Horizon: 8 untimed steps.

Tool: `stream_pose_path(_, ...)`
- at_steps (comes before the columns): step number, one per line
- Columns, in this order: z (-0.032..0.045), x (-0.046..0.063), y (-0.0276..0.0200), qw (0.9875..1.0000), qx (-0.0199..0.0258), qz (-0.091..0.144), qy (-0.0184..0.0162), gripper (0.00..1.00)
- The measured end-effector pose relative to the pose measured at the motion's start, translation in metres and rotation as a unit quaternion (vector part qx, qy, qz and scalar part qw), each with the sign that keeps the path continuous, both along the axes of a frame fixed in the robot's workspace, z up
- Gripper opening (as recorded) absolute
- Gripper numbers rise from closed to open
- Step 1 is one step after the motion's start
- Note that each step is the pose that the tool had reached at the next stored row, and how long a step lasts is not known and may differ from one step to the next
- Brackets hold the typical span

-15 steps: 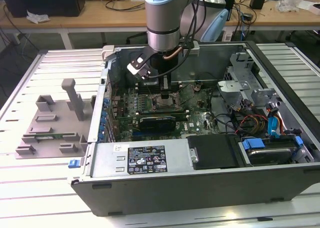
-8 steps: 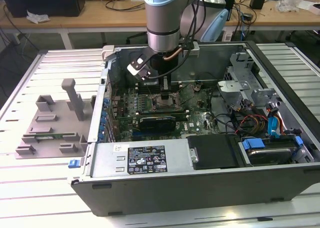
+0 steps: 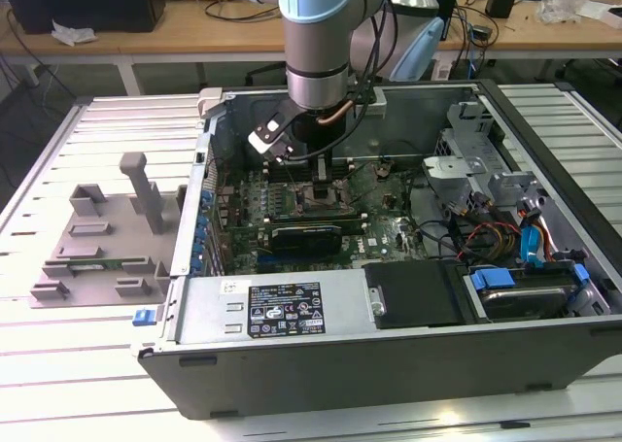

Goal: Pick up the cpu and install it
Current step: 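Place the cpu into insertion slot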

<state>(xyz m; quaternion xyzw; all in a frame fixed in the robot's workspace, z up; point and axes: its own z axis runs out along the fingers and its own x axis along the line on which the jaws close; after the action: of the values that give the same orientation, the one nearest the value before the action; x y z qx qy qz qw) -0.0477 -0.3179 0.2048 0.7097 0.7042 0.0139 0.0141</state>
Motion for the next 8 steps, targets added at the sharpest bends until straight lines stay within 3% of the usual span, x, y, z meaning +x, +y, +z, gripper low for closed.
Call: stream_pose_path(8, -0.0012, 0.0005, 0.0001, 1.0000, 0.0005, 0.000, -0.0003, 0.11)
